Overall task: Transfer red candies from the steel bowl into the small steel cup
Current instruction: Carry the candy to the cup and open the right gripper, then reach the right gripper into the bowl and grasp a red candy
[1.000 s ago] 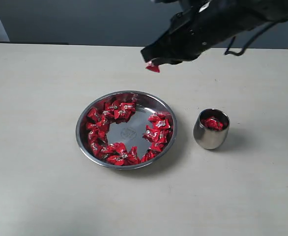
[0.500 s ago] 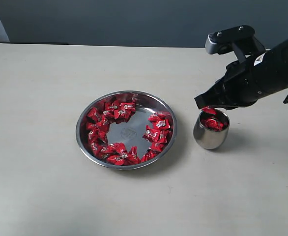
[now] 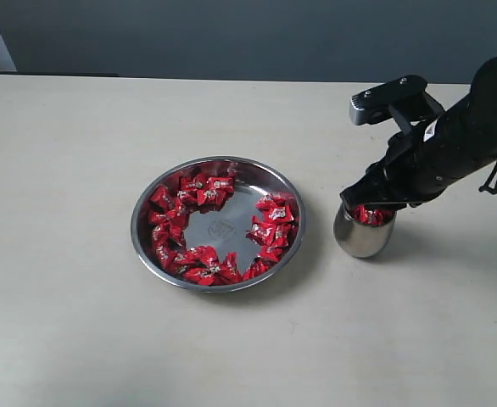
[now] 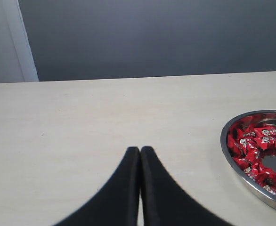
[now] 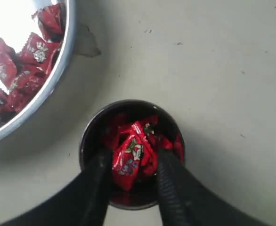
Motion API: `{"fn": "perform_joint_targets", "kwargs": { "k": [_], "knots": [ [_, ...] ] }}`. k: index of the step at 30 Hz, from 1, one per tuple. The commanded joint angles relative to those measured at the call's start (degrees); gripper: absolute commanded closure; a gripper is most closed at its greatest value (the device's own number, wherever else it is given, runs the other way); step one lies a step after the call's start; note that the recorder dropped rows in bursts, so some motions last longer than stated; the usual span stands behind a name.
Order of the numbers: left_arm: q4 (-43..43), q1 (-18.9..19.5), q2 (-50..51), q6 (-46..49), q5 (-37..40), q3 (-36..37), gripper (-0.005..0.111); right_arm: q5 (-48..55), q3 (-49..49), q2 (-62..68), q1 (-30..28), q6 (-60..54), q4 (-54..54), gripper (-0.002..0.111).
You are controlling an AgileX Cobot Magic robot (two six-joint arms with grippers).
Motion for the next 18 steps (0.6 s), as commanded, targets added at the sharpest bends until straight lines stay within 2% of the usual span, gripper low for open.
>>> {"fn": "perform_joint_targets", "kwargs": {
  "k": [1, 4, 7, 12, 18],
  "knots": [
    [0.1, -0.3, -0.3, -0.1, -0.2, 0.1, 0.106, -3.0, 0.3, 0.0, -0.4, 0.2, 0.0, 0.065],
    [0.1, -0.3, -0.3, -0.1, -0.2, 0.1, 0.106, -5.2, -0.4, -0.2, -0.2, 0.2, 4.0, 0.066],
    [0.1, -0.3, -0.3, -0.1, -0.2, 0.1, 0.106, -7.6, -1.7, -0.3, -0.2, -1.2, 14.8, 0.066],
    [0.1, -0.3, -0.3, -0.1, -0.2, 0.1, 0.106, -10.9, -4.0, 0.3, 1.1, -15.3, 30.1, 0.066],
    [0.1, -0.3, -0.3, -0.1, -0.2, 0.1, 0.106, -11.1, -9.4, 5.9, 6.9, -24.6, 34.3, 0.066]
  ]
}}
